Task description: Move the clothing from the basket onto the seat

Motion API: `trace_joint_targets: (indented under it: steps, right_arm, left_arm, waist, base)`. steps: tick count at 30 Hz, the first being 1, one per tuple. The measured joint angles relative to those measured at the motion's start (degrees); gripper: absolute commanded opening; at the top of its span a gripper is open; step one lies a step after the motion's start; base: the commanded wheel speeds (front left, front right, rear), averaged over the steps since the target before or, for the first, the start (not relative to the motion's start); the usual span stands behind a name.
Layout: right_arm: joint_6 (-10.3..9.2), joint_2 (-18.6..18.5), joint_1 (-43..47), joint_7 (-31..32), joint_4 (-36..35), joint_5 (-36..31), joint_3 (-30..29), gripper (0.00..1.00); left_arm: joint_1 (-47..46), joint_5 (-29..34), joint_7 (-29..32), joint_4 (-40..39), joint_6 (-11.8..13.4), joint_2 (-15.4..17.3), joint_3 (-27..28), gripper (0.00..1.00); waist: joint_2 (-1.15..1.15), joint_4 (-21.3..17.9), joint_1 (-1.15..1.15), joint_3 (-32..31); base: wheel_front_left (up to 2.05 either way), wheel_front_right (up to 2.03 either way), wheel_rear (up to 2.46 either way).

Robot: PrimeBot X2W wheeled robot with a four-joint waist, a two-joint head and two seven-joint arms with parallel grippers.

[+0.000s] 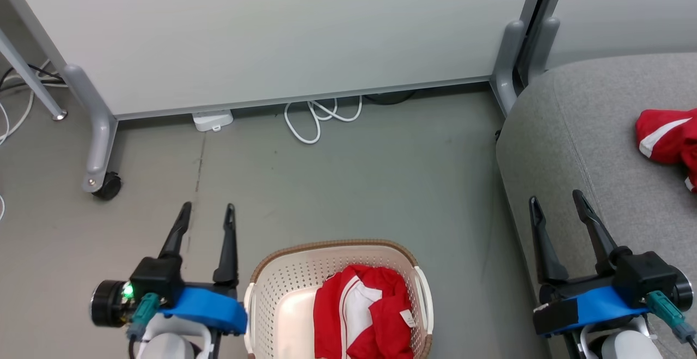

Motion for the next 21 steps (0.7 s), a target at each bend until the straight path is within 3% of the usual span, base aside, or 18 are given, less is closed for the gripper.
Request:
trace_joint_targets:
  steps: [10,21]
  right_arm:
    - [0.0,0.0,-4.8,0.0,-1.6,0.0,1.4,1.0]
    - [0.0,0.0,-13.0,0.0,-4.5,0.2,2.4,1.0]
  left_arm:
    - [-10.4,-0.7,0.0,9.6,-0.3,2.2,-13.6,1.0]
    - [-26.7,-6.0,0.0,24.3,-0.3,6.6,-33.1,1.0]
  waist:
    - [0.0,-1.9,0.01,5.7]
    - [0.0,-6.2,0.02,18.9]
  base:
    - [0.0,0.0,0.0]
    - [0.0,0.0,0.0]
